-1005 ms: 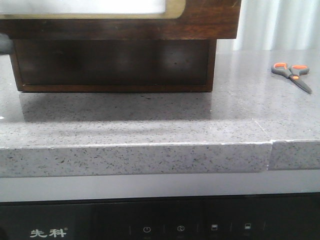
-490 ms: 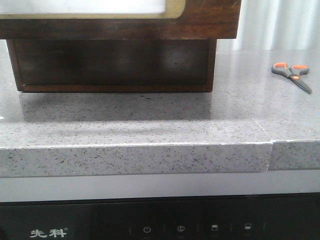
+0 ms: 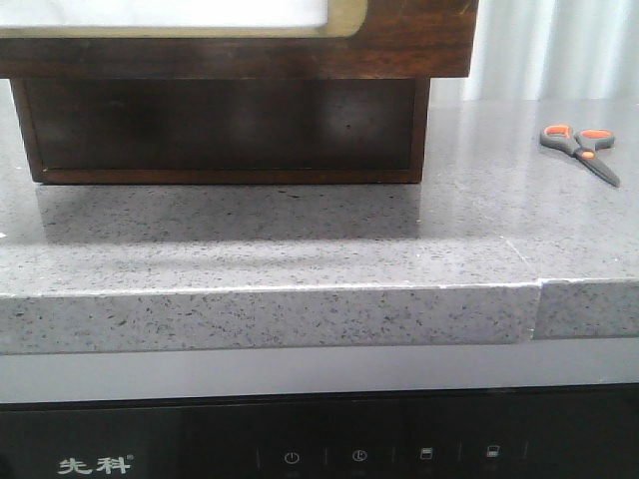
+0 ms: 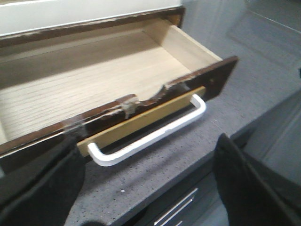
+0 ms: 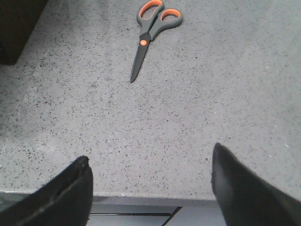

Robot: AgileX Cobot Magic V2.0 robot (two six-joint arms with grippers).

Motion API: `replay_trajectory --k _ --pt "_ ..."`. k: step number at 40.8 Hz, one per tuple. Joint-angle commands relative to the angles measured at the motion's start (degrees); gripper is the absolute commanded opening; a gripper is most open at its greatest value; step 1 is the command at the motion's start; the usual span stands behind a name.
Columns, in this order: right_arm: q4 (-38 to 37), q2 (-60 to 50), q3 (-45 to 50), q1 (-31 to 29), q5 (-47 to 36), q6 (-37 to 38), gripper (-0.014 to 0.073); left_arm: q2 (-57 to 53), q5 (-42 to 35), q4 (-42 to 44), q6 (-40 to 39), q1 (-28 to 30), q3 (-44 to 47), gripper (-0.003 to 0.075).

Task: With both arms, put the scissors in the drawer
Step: 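Pull the drawer open toward the robot with the left gripper, then lower the right gripper onto the grey-and-orange scissors and grasp them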

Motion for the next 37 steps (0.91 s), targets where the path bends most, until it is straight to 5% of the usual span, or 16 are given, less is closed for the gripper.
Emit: replay_trajectory --k 1,9,37 --pt "-0.73 0.32 -1.82 -0.12 -3.61 -0.53 0.0549 0.63 -5.79 5.0 -4.26 -9.05 -1.88 0.0545" --pt "-0.92 0.75 -2.26 -0.12 -3.51 -0.07 0.0549 0.63 -7.92 22.55 -17.34 -17.27 -1.88 0.0545" --pt "-2.6 34.22 -28.05 -0.24 5.67 2.69 0.0549 0.63 -7.9 22.72 -17.34 -19.06 -1.88 0.0545"
